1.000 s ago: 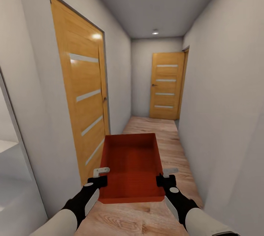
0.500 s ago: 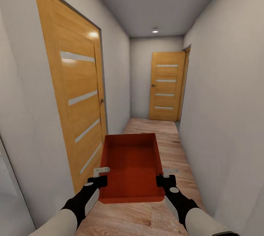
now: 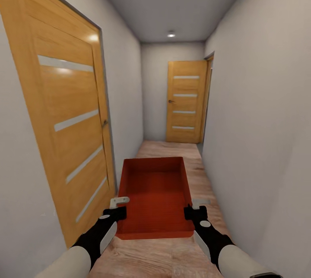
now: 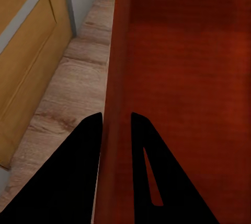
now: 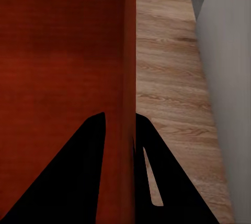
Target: Move the two storage containers from the living room to the garage. In the garage, place one container on the floor and stack the other container on top of it (either order is fine).
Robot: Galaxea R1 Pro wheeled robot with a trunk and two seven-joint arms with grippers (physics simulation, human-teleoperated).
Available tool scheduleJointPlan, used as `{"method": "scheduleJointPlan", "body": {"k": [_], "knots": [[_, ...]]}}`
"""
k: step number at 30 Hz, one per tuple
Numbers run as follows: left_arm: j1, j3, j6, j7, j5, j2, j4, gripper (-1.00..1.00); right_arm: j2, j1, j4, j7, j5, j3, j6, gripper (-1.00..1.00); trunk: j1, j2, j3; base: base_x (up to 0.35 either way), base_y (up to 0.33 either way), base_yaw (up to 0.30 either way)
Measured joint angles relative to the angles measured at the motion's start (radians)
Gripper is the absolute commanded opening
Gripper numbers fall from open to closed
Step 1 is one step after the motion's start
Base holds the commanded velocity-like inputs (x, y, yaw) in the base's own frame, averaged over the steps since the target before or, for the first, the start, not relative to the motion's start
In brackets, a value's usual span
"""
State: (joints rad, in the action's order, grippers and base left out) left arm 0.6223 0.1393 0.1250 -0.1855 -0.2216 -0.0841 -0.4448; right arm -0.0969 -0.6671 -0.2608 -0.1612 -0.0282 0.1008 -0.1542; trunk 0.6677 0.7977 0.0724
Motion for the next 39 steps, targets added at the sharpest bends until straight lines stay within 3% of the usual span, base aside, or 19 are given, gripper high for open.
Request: {"method": "scheduleJointPlan", "body": {"k": [39], "knots": [[0.000,0.002,0.000,-0.001,0.000,0.000,-0.001,-1.00,0.000,0.001,-0.001,0.001,0.001,-0.001,-0.002,-1.00,0.000,0.000,0.000,0.322,0.000,-0.014]]}}
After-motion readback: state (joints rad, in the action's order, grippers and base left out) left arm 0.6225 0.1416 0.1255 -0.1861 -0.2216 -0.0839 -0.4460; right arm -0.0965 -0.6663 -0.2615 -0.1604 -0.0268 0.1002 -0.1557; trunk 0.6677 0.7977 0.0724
